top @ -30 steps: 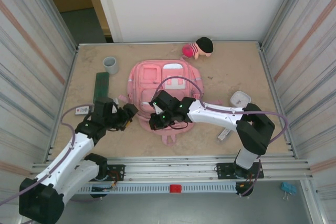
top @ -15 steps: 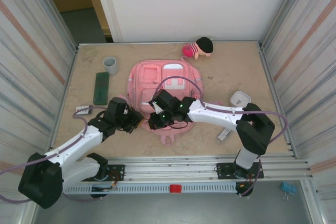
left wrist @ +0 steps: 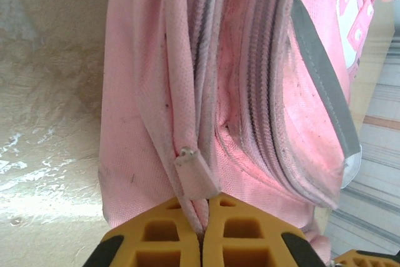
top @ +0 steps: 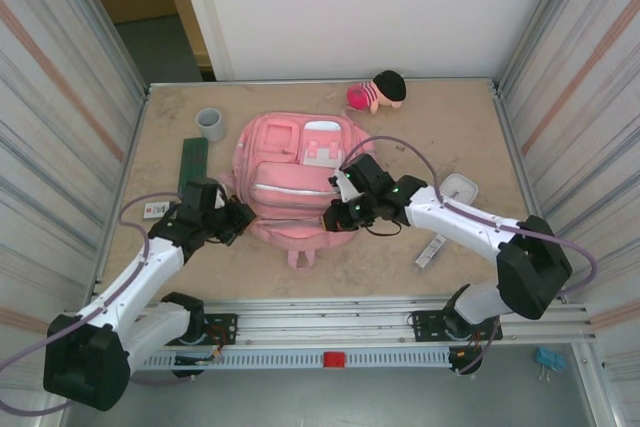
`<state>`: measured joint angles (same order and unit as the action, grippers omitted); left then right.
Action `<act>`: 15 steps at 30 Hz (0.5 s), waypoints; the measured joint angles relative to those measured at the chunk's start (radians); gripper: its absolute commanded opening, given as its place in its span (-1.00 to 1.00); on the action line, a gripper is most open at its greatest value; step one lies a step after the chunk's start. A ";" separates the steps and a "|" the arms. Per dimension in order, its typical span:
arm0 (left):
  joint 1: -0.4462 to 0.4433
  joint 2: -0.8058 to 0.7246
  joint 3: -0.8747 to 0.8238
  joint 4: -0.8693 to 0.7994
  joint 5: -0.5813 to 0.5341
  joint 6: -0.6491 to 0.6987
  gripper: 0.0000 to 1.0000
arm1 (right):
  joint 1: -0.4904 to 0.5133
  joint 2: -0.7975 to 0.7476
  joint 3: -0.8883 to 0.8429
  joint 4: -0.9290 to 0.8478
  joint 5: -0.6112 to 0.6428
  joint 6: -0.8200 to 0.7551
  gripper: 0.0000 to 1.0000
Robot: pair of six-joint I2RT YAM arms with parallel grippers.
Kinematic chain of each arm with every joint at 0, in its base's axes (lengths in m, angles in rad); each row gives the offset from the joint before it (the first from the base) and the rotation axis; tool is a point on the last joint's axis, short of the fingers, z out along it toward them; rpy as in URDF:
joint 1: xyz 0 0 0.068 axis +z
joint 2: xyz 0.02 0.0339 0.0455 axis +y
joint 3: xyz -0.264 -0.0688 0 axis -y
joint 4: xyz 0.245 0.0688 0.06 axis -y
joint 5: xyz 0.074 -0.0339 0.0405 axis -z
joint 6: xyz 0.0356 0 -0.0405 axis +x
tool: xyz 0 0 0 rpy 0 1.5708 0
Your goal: Pack books, pencil case, and school supplies into a backpack
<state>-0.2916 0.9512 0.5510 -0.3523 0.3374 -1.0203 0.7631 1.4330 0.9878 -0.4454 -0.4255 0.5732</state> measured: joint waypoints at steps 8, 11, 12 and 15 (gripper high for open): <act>0.017 -0.063 0.023 -0.039 -0.056 0.236 0.33 | -0.025 -0.003 -0.005 -0.023 -0.051 -0.014 -1.00; -0.008 -0.126 0.032 -0.034 -0.052 0.438 0.35 | -0.031 -0.003 -0.005 -0.029 -0.063 -0.014 -1.00; -0.023 -0.148 0.035 -0.027 -0.044 0.524 0.35 | -0.032 -0.003 -0.005 -0.029 -0.067 -0.014 -1.00; -0.071 -0.187 0.041 -0.006 0.000 0.766 0.34 | -0.032 -0.004 -0.004 -0.029 -0.076 -0.014 -1.00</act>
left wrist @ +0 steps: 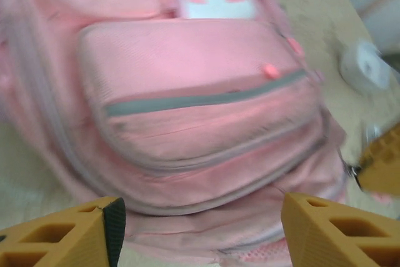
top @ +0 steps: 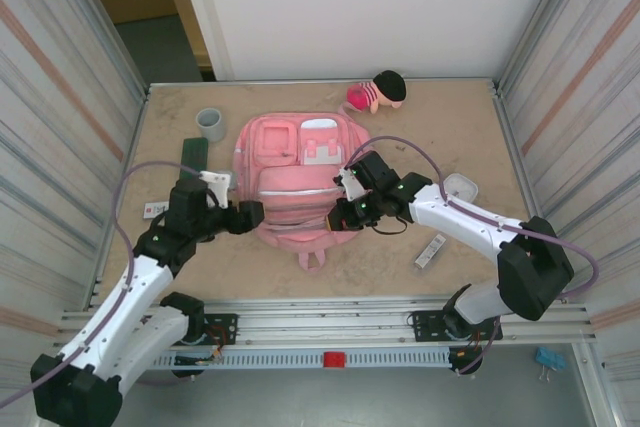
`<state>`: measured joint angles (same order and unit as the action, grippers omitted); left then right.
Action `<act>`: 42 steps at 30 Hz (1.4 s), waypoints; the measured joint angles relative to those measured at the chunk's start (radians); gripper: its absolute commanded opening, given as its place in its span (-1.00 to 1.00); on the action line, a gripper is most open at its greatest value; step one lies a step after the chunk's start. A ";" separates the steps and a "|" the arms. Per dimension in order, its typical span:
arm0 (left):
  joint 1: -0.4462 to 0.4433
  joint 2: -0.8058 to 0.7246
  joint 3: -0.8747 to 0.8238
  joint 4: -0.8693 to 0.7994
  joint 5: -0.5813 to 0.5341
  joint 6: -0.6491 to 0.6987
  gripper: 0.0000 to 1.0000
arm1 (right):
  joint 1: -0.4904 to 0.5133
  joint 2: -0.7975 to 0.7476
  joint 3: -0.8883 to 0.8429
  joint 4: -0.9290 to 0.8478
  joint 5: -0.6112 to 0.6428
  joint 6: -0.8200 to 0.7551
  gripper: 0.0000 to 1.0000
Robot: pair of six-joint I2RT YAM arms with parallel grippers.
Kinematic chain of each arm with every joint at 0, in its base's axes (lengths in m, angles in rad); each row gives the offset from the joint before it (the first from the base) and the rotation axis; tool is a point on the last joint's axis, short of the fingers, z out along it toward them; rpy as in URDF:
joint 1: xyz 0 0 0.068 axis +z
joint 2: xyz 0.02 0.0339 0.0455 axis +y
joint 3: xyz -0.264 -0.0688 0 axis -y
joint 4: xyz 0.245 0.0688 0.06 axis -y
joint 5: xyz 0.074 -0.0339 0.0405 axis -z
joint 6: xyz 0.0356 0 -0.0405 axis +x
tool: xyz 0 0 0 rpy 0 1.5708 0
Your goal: Pack books, pencil case, and school supplies into a backpack
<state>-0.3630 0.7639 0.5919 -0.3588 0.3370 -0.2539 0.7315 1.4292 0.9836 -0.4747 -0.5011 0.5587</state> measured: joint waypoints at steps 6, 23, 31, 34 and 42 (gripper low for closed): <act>-0.170 0.089 0.072 0.016 0.040 0.440 0.38 | 0.000 -0.007 0.000 -0.001 -0.003 0.000 -1.00; -0.344 0.551 0.220 0.127 0.059 0.850 -0.44 | -0.003 -0.043 0.000 0.002 -0.017 0.000 -1.00; -0.342 0.481 0.210 0.148 0.068 0.894 -0.94 | -0.087 -0.093 -0.031 0.042 -0.042 0.008 -1.00; -0.322 0.423 0.197 0.158 0.075 0.894 -0.94 | -0.147 -0.116 -0.049 0.059 -0.054 0.008 -1.00; -0.272 0.308 0.190 0.111 0.087 0.905 -0.95 | -0.309 -0.121 -0.074 0.055 -0.029 0.008 -1.00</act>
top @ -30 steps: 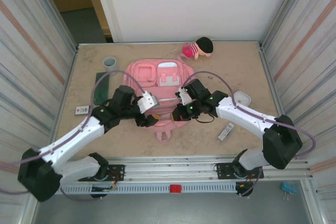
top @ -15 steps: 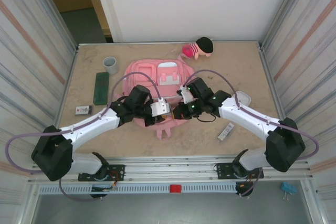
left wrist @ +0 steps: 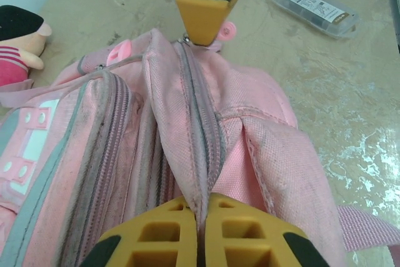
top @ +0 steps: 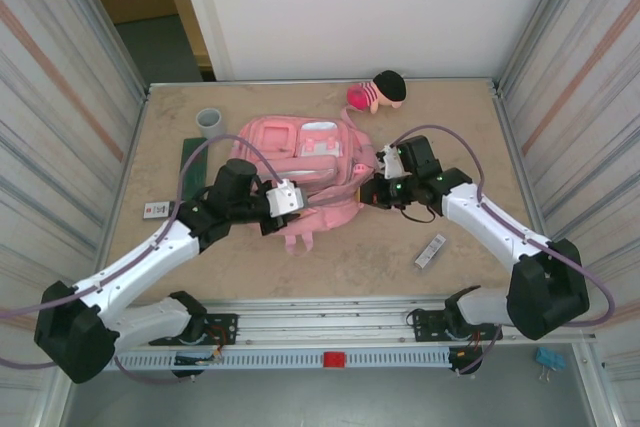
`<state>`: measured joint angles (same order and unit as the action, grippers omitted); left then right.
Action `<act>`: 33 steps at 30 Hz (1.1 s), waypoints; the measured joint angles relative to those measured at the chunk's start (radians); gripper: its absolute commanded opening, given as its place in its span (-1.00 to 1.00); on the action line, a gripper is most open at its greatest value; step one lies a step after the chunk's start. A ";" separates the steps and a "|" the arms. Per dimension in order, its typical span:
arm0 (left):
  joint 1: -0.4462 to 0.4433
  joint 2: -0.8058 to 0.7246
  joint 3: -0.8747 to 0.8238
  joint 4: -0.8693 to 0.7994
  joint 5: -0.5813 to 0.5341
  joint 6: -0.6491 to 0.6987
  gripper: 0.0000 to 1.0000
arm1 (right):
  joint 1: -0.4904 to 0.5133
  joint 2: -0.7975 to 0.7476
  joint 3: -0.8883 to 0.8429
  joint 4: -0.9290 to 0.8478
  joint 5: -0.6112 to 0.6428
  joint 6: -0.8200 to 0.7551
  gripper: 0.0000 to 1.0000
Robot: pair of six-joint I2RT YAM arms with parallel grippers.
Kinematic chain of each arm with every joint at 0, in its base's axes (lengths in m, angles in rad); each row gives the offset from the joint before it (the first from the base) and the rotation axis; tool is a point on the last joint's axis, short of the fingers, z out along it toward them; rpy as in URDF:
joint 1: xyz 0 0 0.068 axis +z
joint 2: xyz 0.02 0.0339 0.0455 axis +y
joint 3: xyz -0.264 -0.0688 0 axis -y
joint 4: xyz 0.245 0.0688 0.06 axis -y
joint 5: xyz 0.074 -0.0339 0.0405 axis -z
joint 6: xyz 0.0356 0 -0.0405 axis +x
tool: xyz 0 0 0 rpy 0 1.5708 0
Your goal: Pack books, pencil case, and school supplies into a backpack
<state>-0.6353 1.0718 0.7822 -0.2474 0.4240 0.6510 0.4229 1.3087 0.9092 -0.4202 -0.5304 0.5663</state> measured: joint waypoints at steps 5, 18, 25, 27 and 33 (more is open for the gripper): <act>0.002 -0.029 0.010 -0.042 0.021 0.007 -0.96 | -0.075 0.050 0.000 0.008 0.024 -0.003 -1.00; 0.008 -0.061 0.052 -0.101 0.059 0.007 -0.81 | -0.174 0.261 0.079 0.080 0.042 -0.041 -1.00; 0.005 -0.097 0.054 -0.090 0.074 -0.004 0.14 | -0.182 0.206 0.080 0.072 0.095 -0.077 0.03; 0.008 -0.103 0.065 -0.094 0.067 0.005 0.24 | -0.182 0.141 0.080 0.067 0.109 -0.082 0.05; 0.021 -0.046 0.100 -0.138 0.010 0.081 0.49 | -0.162 -0.061 0.030 0.084 0.123 -0.085 0.07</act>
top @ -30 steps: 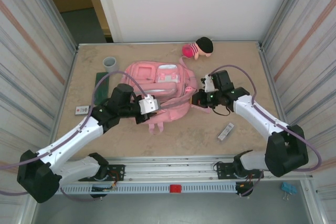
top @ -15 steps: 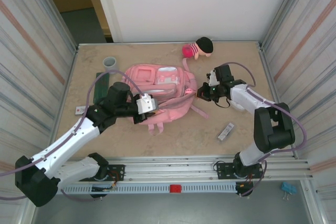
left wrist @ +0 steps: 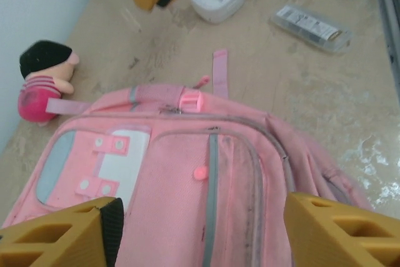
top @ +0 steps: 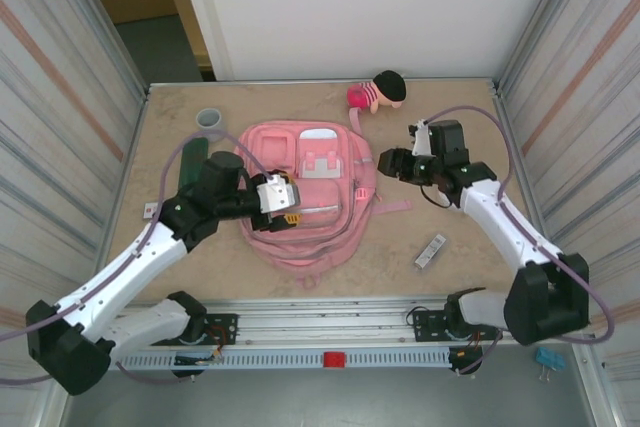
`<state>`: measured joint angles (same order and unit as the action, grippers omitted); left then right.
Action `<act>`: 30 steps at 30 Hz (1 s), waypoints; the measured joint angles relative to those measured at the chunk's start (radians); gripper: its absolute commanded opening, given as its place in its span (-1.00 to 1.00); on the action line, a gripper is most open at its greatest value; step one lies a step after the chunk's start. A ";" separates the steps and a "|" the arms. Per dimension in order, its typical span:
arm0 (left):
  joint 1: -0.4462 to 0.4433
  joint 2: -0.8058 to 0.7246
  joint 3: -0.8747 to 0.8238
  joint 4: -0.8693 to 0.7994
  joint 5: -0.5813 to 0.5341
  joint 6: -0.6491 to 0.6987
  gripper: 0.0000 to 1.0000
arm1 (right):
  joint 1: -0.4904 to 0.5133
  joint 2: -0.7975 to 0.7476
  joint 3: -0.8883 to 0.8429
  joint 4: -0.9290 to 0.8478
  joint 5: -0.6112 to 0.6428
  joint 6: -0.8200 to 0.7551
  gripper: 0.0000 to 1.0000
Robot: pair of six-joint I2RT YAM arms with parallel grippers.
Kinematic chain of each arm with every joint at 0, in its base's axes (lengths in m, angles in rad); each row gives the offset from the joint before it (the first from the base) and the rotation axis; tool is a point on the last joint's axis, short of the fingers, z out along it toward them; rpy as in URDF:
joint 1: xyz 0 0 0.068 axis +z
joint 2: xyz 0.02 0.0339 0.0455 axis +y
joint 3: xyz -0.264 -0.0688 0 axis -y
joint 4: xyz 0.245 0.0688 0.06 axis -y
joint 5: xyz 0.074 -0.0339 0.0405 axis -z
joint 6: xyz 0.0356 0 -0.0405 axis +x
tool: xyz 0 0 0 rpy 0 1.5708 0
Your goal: Pack books, pencil case, and school supplies into a backpack
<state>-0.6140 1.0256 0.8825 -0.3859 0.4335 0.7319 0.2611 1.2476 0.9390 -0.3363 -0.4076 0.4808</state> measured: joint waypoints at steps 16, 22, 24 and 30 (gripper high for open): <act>-0.077 0.297 -0.011 0.035 -0.121 0.084 0.71 | 0.129 -0.093 -0.180 0.077 0.083 0.023 0.10; -0.098 0.372 -0.012 0.081 -0.141 0.084 0.72 | 0.146 -0.094 -0.195 0.100 0.100 0.034 0.11; -0.100 0.392 -0.013 0.097 -0.151 0.083 0.73 | 0.148 -0.095 -0.200 0.105 0.101 0.034 0.11; -0.102 0.445 -0.021 0.154 -0.204 0.079 0.75 | 0.154 -0.096 -0.206 0.127 0.101 0.035 0.12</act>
<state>-0.7158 1.4704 0.8619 -0.2321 0.2295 0.8112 0.4152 1.1515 0.7326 -0.2092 -0.3061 0.5156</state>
